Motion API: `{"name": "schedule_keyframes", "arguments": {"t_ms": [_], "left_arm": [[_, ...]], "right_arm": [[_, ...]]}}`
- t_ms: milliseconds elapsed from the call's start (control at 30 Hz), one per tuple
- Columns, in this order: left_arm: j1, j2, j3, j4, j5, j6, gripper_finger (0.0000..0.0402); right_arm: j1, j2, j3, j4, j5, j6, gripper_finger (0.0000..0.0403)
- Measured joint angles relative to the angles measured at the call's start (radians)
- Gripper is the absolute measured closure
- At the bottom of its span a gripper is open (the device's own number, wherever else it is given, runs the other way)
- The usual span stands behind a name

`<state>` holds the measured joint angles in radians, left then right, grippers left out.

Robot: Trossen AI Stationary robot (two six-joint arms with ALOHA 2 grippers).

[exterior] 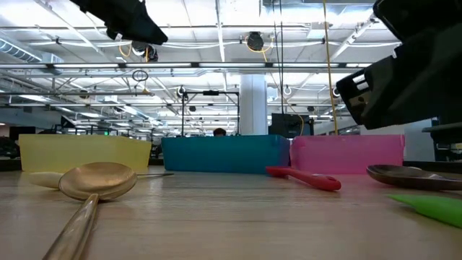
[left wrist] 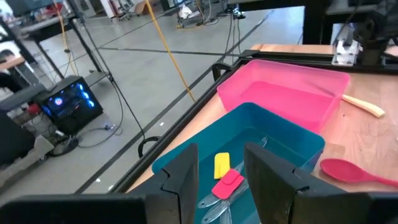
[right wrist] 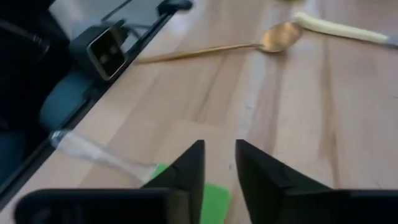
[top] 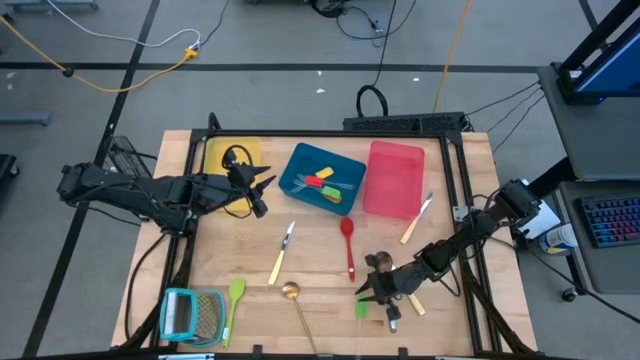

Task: Pick & Place Kitchen Items
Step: Put the green spatula into the blue bin

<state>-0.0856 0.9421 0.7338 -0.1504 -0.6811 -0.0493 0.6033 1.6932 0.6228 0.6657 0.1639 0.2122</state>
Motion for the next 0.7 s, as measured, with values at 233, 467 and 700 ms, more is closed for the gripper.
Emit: {"name": "schedule_keyframes", "arguments": {"t_ms": [233,467,700], "left_arm": [[0.036,0.0,0.0,-0.001,0.008,-0.087,0.0268],[0.058,0.0,0.0,-0.002,0.144,-0.112,0.0268],[0.065,0.0,0.0,-0.003,0.202,-0.116,0.0268]], "right_arm": [[-0.003,0.0,0.001,-0.113,-0.09,-0.134,0.0239],[-0.074,0.0,0.001,-0.163,-0.217,-0.264,0.0174],[-0.147,0.068,0.001,-0.046,-0.41,-0.409,0.0141]]}}
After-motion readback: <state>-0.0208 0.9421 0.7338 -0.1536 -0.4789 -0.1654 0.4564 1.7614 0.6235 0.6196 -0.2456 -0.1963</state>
